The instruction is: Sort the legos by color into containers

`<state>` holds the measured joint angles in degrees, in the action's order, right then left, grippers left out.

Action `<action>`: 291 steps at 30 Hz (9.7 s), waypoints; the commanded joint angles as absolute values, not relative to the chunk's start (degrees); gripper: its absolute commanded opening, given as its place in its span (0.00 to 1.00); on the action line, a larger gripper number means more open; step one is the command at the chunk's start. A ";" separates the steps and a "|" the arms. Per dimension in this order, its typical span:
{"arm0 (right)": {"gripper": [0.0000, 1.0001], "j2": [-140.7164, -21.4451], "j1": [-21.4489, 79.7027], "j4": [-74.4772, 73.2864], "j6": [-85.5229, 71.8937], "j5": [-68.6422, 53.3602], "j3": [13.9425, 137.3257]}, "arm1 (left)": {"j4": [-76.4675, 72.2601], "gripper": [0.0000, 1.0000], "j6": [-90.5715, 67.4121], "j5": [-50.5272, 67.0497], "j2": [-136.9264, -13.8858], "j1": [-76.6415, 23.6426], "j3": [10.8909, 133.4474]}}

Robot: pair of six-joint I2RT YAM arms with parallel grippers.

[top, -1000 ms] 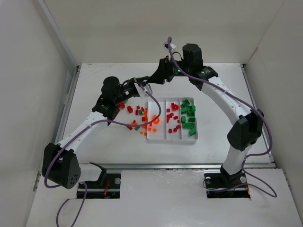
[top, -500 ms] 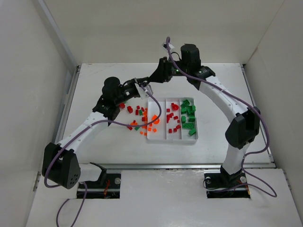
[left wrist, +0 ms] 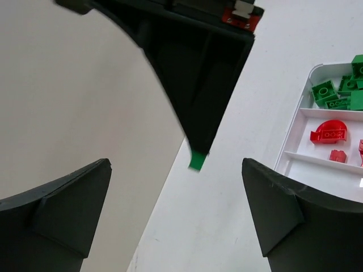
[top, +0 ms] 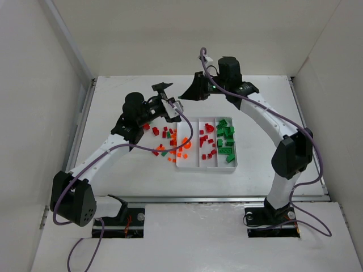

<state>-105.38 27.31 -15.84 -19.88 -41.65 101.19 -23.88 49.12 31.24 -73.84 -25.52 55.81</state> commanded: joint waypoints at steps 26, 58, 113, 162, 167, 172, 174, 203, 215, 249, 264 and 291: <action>0.16 -105.81 19.69 -31.82 -13.98 2.99 85.96 | -19.25 1.00 34.80 9.58 -74.18 -25.84 52.39; 0.61 -106.52 19.69 -31.29 -12.04 -7.12 92.90 | -2.56 0.58 43.06 16.69 -89.64 -20.92 58.42; 0.62 -110.47 19.69 -33.49 -6.42 -5.01 95.62 | 15.46 0.43 60.21 24.79 -107.93 -20.92 68.91; 0.62 -108.81 19.69 -31.73 -5.89 -3.69 91.41 | 21.97 0.49 70.58 25.58 -109.86 -20.92 76.02; 0.62 -108.81 19.16 -31.73 -5.36 -3.16 91.41 | 24.08 0.49 73.12 25.05 -111.80 -20.92 77.87; 0.62 -108.81 19.16 -31.73 -5.36 -3.16 91.41 | 26.27 0.46 74.88 24.52 -112.93 -20.92 78.66; 0.62 -108.81 19.16 -31.73 -5.36 -3.16 91.41 | 26.81 0.42 74.88 23.91 -112.94 -20.92 79.28; 0.62 -108.28 18.63 -31.73 -4.31 -2.64 90.70 | 30.15 0.00 76.20 27.59 -108.81 -20.92 77.08; 0.62 -107.23 18.63 -31.20 -4.31 -2.64 91.23 | 26.82 0.00 72.16 30.84 -102.93 -19.25 75.15; 1.00 -86.40 27.50 -13.45 -13.79 -58.36 88.69 | -5.01 0.00 55.90 35.95 -56.43 -30.93 54.15; 0.74 -84.11 31.99 -10.55 -22.41 -51.33 84.64 | -5.63 0.00 53.61 33.58 -51.59 -34.98 51.24; 0.17 -90.44 35.16 -10.55 -22.94 -50.27 87.63 | -7.21 0.00 52.03 33.57 -51.06 -34.98 50.19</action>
<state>-90.17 34.63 -13.34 -23.16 -49.95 84.93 -3.77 53.56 31.99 -52.88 -34.65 50.41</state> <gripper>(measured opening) 0.257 0.290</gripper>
